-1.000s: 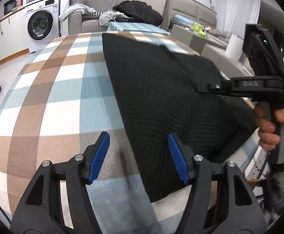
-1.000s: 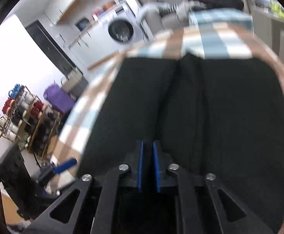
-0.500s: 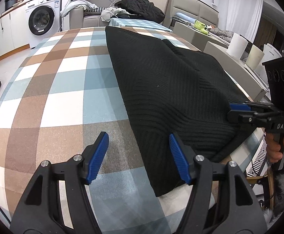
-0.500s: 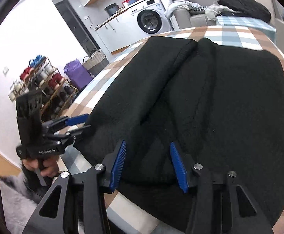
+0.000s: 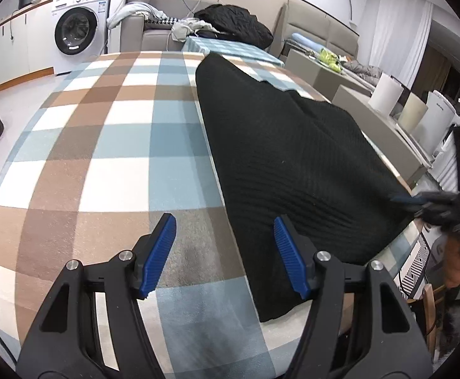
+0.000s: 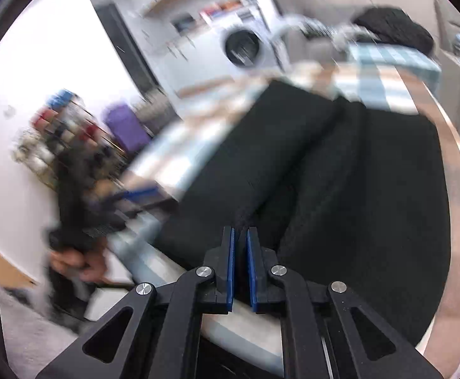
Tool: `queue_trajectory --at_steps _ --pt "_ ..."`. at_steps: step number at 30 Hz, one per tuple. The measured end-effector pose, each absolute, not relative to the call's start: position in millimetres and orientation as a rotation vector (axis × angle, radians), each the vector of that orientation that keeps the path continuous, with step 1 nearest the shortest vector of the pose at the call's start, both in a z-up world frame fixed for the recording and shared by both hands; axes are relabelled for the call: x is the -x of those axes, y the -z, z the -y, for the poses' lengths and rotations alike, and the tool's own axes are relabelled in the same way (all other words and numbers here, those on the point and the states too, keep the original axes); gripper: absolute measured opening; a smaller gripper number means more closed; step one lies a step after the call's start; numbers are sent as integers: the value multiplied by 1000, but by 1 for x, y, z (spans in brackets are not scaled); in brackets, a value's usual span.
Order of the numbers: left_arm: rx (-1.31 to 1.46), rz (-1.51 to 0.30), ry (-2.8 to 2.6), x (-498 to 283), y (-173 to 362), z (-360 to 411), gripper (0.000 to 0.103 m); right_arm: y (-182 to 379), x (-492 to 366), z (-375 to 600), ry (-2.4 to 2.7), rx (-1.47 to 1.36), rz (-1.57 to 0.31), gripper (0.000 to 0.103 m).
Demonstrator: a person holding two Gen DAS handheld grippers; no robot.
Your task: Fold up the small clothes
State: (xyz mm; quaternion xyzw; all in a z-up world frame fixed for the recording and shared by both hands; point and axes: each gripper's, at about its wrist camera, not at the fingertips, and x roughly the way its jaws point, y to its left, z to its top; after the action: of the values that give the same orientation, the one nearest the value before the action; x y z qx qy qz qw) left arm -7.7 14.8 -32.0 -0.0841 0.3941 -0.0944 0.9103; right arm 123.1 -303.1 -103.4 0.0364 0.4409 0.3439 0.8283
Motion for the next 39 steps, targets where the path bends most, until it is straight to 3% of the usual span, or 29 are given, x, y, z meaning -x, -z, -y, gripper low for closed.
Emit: queue_trajectory --at_steps 3,6,7,15,17,18,21,24,27,29,30,32,36,37,38,39 --pt "151 -815 206 10 33 -8 62 126 -131 307 -693 -77 -1019 11" --pt "129 -806 226 11 32 0 62 114 -135 314 -709 -116 -978 33" --pt "124 -807 231 12 32 2 62 111 -139 314 -710 -134 -963 35" --pt "114 -818 237 11 36 6 62 126 -229 287 -646 -303 -1038 35" --pt "122 -815 232 11 35 4 62 127 -243 279 -630 -316 -1051 22" --pt "130 -812 227 10 35 2 62 119 -244 276 -637 -311 -1018 10" --pt "148 -815 236 9 35 -1 62 97 -234 284 -621 -260 -898 9" --pt "136 -828 238 8 38 1 62 104 -236 285 -553 -199 -927 10" --pt "123 -832 236 10 39 2 62 123 -235 287 -545 -198 -1026 17" --pt "127 -832 237 10 39 2 62 122 -220 294 -625 -241 -1022 27" --pt "127 -833 237 10 39 2 62 122 -208 298 -676 -250 -1027 37" --pt "125 -835 239 9 40 3 62 123 -186 303 -737 -246 -1017 42" --pt "125 -836 245 9 40 4 62 124 -150 307 -764 -129 -948 39" --pt "127 -834 245 9 40 4 62 123 -149 307 -764 -122 -940 24" --pt "131 -830 248 10 38 4 62 121 -147 307 -762 -119 -932 15" --pt "135 -821 256 12 36 4 62 116 -146 309 -774 -134 -906 14"
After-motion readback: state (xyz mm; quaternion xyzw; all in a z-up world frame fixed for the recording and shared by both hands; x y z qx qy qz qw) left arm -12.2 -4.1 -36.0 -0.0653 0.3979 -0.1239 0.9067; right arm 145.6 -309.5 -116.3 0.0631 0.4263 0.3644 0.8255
